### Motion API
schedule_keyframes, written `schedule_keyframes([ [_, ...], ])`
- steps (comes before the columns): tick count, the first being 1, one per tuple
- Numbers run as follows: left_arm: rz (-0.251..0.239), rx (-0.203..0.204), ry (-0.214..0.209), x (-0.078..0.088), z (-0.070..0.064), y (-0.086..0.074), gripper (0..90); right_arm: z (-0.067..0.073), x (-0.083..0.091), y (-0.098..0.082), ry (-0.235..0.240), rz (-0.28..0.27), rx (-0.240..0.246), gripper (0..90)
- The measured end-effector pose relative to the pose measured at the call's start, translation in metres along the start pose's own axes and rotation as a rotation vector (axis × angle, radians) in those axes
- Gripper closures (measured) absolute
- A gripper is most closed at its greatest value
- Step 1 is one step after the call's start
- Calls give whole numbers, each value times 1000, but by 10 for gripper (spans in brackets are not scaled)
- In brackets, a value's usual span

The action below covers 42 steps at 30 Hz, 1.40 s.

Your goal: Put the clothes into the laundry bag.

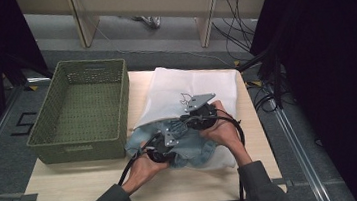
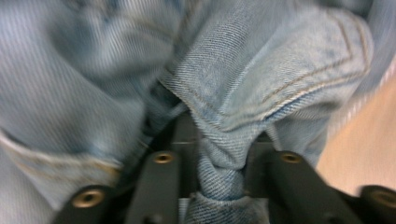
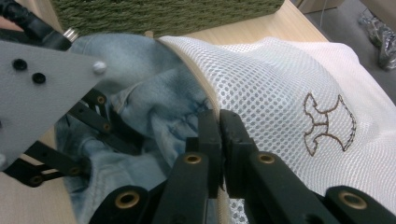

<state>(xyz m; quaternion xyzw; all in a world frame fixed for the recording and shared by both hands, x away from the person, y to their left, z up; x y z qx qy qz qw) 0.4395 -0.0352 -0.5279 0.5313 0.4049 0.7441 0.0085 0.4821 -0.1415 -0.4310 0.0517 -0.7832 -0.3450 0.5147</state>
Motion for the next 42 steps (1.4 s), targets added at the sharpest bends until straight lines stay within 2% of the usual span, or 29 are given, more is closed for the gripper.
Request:
schedule_keyframes([
  [2, -39, 23, 18, 6, 10, 12, 780, -2, 2, 0, -1, -4, -5, 887],
  [3, -75, 52, 41, 12, 18, 21, 800, -2, 4, 0, 9, -12, -11, 887],
  [4, -94, 61, 57, 14, 27, 28, 804, -4, 6, 0, 5, -20, -15, 887],
  [5, -116, 113, 66, 13, 31, 32, 804, -5, 8, 0, 6, -24, -18, 887],
  [6, -159, 163, 82, 10, 36, 38, 803, -5, 9, 1, 6, -29, -22, 887],
  [7, -153, 162, 94, 4, 42, 39, 800, -5, 10, 2, 8, -36, -11, 887],
  [8, -149, 176, 91, -3, 47, 37, 793, -5, 11, 2, 11, -33, -26, 887],
  [9, -154, 244, 63, -12, 49, 35, 775, -5, 10, 1, 20, -22, -23, 887],
  [10, -155, 268, 54, -18, 51, 32, 755, -6, 8, -1, 9, -22, -28, 887],
  [12, -154, 262, 60, -19, 52, 27, 678, -7, 2, -6, 9, -7, -34, 887],
  [13, -148, 254, 45, -16, 51, 25, 627, -6, 1, -8, 25, 4, -29, 886],
  [14, -131, 246, 35, -11, 49, 22, 550, -7, -1, -9, 26, -5, -25, 887],
  [16, -110, 229, 19, -2, 47, 17, 406, -8, -1, -12, 24, 1, -48, 886],
  [19, -70, 190, 36, 17, 42, 3, 266, -8, 2, -12, 18, -3, -48, 886],
  [21, -47, 154, 53, 26, 39, -10, 211, -6, 2, -12, 19, -3, -32, 886],
  [24, -6, 124, 44, 30, 35, -26, 175, 0, 4, -12, 19, 8, -37, 886],
  [26, -9, 150, 35, 26, 32, -32, 166, 1, 4, -11, 21, 4, -23, 886],
  [27, 2, 133, 36, 22, 32, -34, 168, 3, 4, -11, 20, 7, -31, 886],
  [28, 3, 152, 30, 13, 29, -34, 164, 4, 4, -10, 19, 8, -21, 886],
  [29, 9, 145, 28, 9, 27, -33, 163, 7, 5, -9, 26, 9, -21, 887],
  [33, -24, 86, 17, 0, 10, -20, 196, 14, 11, -6, 48, -1, -4, 886],
  [35, -55, 101, -4, -1, 6, -12, 198, 17, 12, -7, 48, -6, 19, 886],
  [36, -91, 116, -18, -3, 2, -6, 234, 18, 13, -8, 55, -4, 7, 887],
  [38, -87, 106, -11, -10, -3, 0, 279, 17, 13, -11, 64, -10, -12, 886],
  [39, -84, 116, -18, -13, -5, 3, 334, 16, 13, -12, 63, -12, -8, 886],
  [41, -103, 135, 10, -18, -1, 6, 585, 14, 12, -15, 73, -1, -7, 887],
  [42, -122, 161, 29, -20, 3, 8, 699, 14, 12, -16, 72, -11, -9, 887],
])
Point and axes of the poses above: each handheld gripper's, and its own axes: x roughly backward along the jaws, y roughly out of its top, z roughly to its left, the point moved 6 cm from there along -x, roughly forward along the jaws, and after that the axes turned 7 degrees about z, right-handed, at the moved point
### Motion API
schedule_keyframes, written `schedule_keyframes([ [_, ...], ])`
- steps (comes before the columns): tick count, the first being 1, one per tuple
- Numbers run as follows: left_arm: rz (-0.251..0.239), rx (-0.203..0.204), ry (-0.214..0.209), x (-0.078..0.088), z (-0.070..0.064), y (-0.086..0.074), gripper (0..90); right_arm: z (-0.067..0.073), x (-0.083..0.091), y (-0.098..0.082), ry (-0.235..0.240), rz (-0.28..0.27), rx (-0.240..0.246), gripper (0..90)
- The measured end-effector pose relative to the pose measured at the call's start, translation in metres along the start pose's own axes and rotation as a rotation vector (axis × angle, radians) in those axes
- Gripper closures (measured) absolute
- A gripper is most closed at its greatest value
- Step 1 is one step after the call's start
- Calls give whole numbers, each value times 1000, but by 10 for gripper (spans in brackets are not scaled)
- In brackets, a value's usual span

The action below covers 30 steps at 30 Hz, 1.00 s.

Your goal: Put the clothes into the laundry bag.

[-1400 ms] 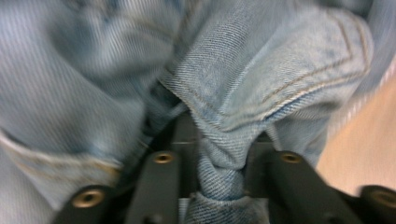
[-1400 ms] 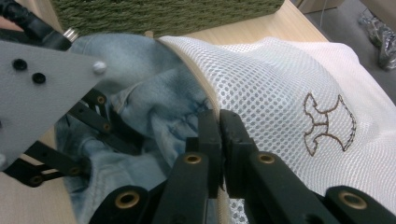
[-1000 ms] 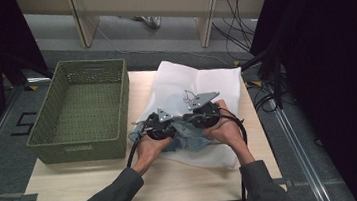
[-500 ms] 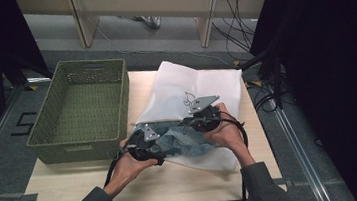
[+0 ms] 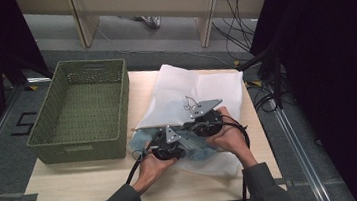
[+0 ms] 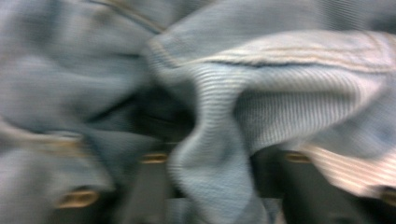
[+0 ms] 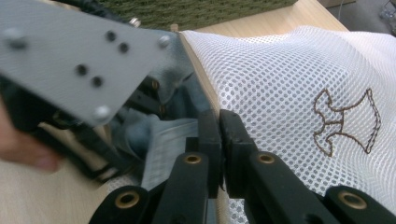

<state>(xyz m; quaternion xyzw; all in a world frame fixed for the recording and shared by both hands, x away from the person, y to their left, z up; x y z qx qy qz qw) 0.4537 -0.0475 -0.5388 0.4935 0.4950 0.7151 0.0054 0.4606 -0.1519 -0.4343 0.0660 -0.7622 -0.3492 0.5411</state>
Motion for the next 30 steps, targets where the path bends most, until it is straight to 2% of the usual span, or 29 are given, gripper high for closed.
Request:
schedule_keyframes([
  [2, -27, 30, 36, 0, 12, 6, 788, -1, 2, -1, -5, 2, -18, 887],
  [3, -29, 31, 55, 1, 17, 9, 798, -2, 2, -1, -11, -1, -14, 887],
  [4, -62, 61, 68, 2, 21, 16, 799, -2, 4, -2, 2, 3, -19, 887],
  [5, -89, 89, 86, 4, 24, 22, 802, -2, 5, 0, 5, -16, -23, 887],
  [6, -102, 94, 95, 5, 27, 27, 804, -2, 6, 0, 1, -15, -25, 887],
  [7, -145, 146, 111, 7, 31, 35, 804, -3, 6, 2, 3, -24, -9, 888],
  [8, -179, 178, 120, 7, 33, 41, 805, -2, 8, 3, 1, -28, -28, 888],
  [10, -201, 189, 130, 7, 38, 51, 802, -1, 10, 5, 24, -33, -18, 888],
  [13, -155, 187, 132, -10, 34, 44, 758, -2, 6, 2, 13, -8, -28, 888],
  [14, -139, 187, 107, -14, 32, 40, 712, -2, 3, 0, 11, -7, -24, 888],
  [15, -140, 209, 76, -17, 29, 36, 653, -1, 0, -2, 19, -2, -40, 888],
  [16, -101, 174, 66, -15, 30, 32, 574, -2, -3, -4, 20, 1, -35, 888],
  [18, -94, 180, 42, -7, 30, 26, 450, -3, -5, -7, 13, 7, -43, 888],
  [19, -81, 168, 21, 0, 29, 23, 406, -1, -5, -8, 27, 12, -60, 888],
  [20, -66, 154, 10, 9, 30, 19, 360, -2, -6, -9, 28, 7, -32, 887],
  [22, -57, 106, 21, 21, 32, 13, 303, -1, -6, -11, 30, 13, -53, 887],
  [23, -49, 115, 35, 29, 35, 8, 281, -1, -7, -11, 28, 18, -45, 887],
  [24, -42, 105, 45, 33, 37, 5, 262, -1, -8, -12, 26, 21, -45, 887],
  [25, -29, 83, 74, 40, 40, 1, 250, 0, -8, -12, 23, 27, -51, 887],
  [26, -13, 72, 97, 43, 43, -1, 235, 0, -9, -11, 24, 21, -25, 887],
  [27, -9, 63, 117, 43, 46, -3, 228, 1, -8, -11, 15, 27, -36, 887],
  [28, 9, 83, 118, 43, 47, -6, 225, 3, -8, -12, 32, 41, -33, 887],
  [29, 23, 95, 107, 42, 47, -8, 210, 4, -8, -13, 23, 45, -35, 887],
  [30, 24, 87, 118, 41, 46, -10, 202, 7, -8, -14, 29, 52, -37, 887],
])
Point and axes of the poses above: each handheld gripper's, and its own axes: x roughly backward along the jaws, y roughly out of its top, z roughly to its left, the point moved 6 cm from there along -x, roughly forward along the jaws, and after that the axes turned 7 degrees about z, right-handed, at the moved point
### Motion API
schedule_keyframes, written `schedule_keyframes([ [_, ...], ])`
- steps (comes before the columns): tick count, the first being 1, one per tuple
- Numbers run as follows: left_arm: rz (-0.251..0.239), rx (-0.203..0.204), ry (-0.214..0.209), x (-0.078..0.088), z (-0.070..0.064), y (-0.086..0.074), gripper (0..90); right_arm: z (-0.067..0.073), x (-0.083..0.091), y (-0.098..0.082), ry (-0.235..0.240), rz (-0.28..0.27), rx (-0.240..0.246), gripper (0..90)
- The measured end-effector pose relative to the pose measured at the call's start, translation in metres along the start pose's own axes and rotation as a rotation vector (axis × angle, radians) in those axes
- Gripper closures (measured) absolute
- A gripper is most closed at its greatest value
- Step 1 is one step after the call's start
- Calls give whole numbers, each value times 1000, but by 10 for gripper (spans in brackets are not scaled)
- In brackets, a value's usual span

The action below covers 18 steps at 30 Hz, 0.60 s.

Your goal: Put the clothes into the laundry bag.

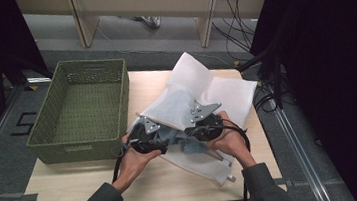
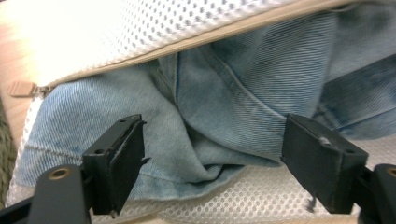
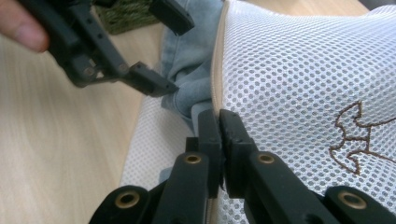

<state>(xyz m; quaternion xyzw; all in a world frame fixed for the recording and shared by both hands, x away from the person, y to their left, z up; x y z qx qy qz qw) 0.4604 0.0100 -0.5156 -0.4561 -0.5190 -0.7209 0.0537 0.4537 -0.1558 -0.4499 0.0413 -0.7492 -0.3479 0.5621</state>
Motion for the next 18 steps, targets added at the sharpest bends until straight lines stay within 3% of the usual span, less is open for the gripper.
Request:
schedule_keyframes([
  [1, 5, -15, 4, 1, -1, -1, 200, 3, 0, -2, 2, 10, 28, 888],
  [3, 17, -33, -14, 4, -6, -2, 192, 6, 2, -4, 14, 14, 34, 888],
  [5, 19, -43, -20, 9, -9, -2, 188, 6, 6, -9, 12, 22, 21, 887],
  [7, 9, -52, -28, 19, -13, -4, 178, 5, 12, -14, 19, 17, 38, 887],
  [9, 8, -98, -23, 29, -15, -7, 174, 4, 18, -17, 8, 18, 12, 885],
  [11, 14, -81, -37, 34, -16, -12, 174, 1, 20, -17, -27, 13, 17, 880],
  [12, 17, -84, -42, 36, -16, -14, 174, 1, 20, -14, -30, -3, 47, 877],
  [13, 21, -92, -36, 38, -14, -16, 174, 2, 19, -12, -34, -8, 42, 873],
  [14, 4, -78, -37, 38, -14, -18, 174, 2, 18, -10, -44, -10, 63, 871],
  [15, 23, -75, -50, 38, -13, -23, 174, 5, 17, -9, -39, -2, 50, 871],
  [16, 26, -87, -46, 39, -11, -24, 174, 7, 14, -6, -39, -12, 82, 867],
  [18, 36, -79, -43, 39, -9, -29, 174, 8, 13, -4, -44, -12, 65, 839],
])
Point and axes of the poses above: each handheld gripper's, and its own axes: x roughly backward along the jaws, y roughly out of its top, z roughly to its left, the point moved 6 cm from there along -x, roughly forward along the jaws, and after that the axes turned 7 degrees about z, right-handed, at the moved point
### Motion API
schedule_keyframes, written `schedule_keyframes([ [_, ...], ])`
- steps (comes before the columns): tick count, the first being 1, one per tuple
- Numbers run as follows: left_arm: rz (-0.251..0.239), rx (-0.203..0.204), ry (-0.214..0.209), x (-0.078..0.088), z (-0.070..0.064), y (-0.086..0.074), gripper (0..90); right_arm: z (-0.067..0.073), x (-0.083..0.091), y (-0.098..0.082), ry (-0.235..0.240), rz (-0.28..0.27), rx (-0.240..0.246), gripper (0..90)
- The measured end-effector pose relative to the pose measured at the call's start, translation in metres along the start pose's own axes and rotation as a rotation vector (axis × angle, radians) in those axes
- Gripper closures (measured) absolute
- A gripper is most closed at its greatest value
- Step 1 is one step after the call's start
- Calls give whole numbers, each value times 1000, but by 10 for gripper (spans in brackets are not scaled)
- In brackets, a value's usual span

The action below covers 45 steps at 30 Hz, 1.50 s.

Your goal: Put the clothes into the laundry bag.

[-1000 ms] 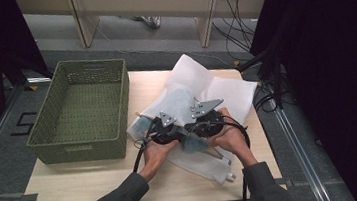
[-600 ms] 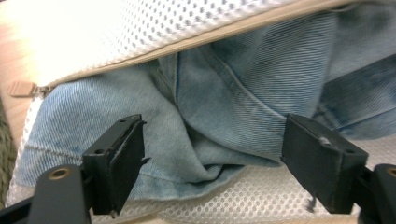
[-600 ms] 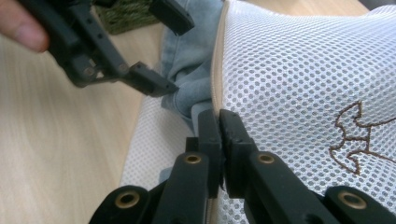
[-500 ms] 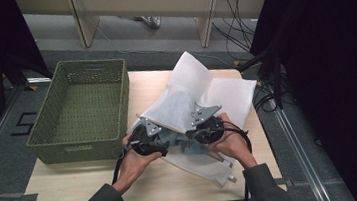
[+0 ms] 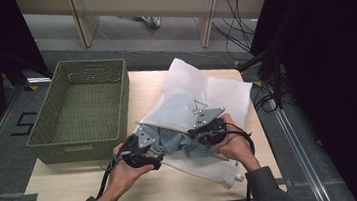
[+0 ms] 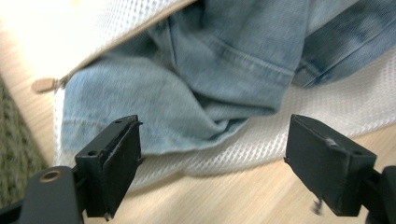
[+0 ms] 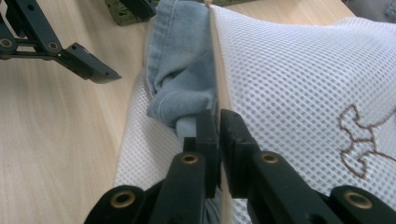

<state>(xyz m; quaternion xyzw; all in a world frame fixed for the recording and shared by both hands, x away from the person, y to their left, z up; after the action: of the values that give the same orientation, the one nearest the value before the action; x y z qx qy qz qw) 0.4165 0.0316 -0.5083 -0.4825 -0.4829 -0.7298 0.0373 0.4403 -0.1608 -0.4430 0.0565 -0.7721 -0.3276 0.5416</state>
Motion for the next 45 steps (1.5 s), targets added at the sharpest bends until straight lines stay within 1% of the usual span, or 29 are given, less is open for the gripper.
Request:
schedule_keyframes([
  [1, 3, -7, -1, 0, 1, -1, 174, -3, -1, 2, -27, -7, 11, 831],
  [3, 4, 18, -6, 0, 2, -5, 173, -4, -2, 6, -38, -21, 15, 793],
  [4, 6, 3, -6, 0, 3, -5, 174, -5, -3, 11, -51, -41, 37, 743],
  [5, 6, 23, -7, 0, 3, -6, 174, -5, -4, 15, -58, -55, 25, 709],
  [9, -7, 41, -25, 1, 2, -4, 175, 0, -20, 36, -81, -36, 64, 635],
  [10, -6, 22, -18, 1, 3, -4, 175, 1, -24, 40, -90, -9, 96, 622],
  [13, 7, 19, -23, 1, 4, -6, 175, 0, -39, 48, -153, 69, 140, 579],
  [15, -1, 38, -25, 0, 3, -7, 174, 2, -50, 51, -182, 108, 166, 576],
  [16, 4, 42, -30, -1, 4, -8, 174, 3, -56, 51, -183, 141, 177, 592],
  [17, 10, 39, -22, 0, 5, -9, 174, 1, -61, 51, -201, 154, 237, 665],
  [18, 6, 41, -20, -1, 5, -10, 174, -1, -65, 49, -208, 171, 235, 750],
  [19, 12, 49, -23, 1, 5, -11, 174, -1, -66, 48, -190, 182, 233, 849],
  [20, 6, 39, -19, 1, 7, -11, 174, -2, -65, 48, -173, 170, 218, 870],
  [21, 3, 45, -19, 1, 8, -12, 174, -4, -62, 48, -176, 160, 207, 877],
  [23, 9, 46, -20, 2, 10, -14, 174, -6, -55, 48, -128, 151, 175, 883],
  [25, 7, 62, -13, 2, 9, -17, 174, -2, -45, 49, -71, 92, 108, 884],
  [28, 18, 11, 17, 1, 8, -21, 170, 3, -30, 49, -8, 42, 85, 884],
  [29, 26, -5, 15, 0, 8, -23, 170, 4, -27, 48, -8, 34, 74, 884],
  [30, 29, 19, 1, -2, 5, -24, 170, 7, -23, 48, 3, 22, 78, 884],
  [31, 39, 15, -5, -4, 3, -25, 168, 8, -22, 49, 14, 8, 109, 884],
  [33, 46, 21, -27, -8, -3, -25, 165, 14, -14, 49, 40, 1, 80, 884],
  [34, 63, -7, -39, -9, -6, -25, 187, 13, -13, 50, 39, -6, 94, 884],
  [36, 39, -23, -52, -14, -14, -20, 206, 14, -12, 50, 45, -6, 71, 884],
  [38, 48, -43, -82, -20, -19, -14, 202, 15, -13, 51, 54, -12, 76, 884],
  [39, 45, -21, -92, -26, -18, -11, 204, 17, -13, 50, 58, 1, 54, 884],
  [40, 48, -3, -97, -31, -16, -9, 218, 17, -13, 50, 54, -2, 57, 884],
  [41, 58, 48, -126, -39, -17, -7, 228, 17, -12, 50, 54, -8, 67, 884],
  [42, 55, 56, -143, -43, -18, -6, 232, 15, -11, 51, 62, -16, 74, 884],
  [45, 33, 9, -156, -52, -28, 0, 297, 15, -10, 50, 72, -16, 40, 884],
])
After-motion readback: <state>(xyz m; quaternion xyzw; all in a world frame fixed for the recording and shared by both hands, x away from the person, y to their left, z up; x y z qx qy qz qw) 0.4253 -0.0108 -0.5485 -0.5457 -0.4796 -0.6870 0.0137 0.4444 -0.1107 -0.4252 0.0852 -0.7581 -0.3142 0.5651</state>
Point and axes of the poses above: each handheld gripper's, and its own axes: x roughly backward along the jaws, y roughly out of its top, z roughly to its left, the point moved 6 cm from there along -x, roughly forward along the jaws, and after that the axes turned 7 degrees about z, right-handed, at the moved point
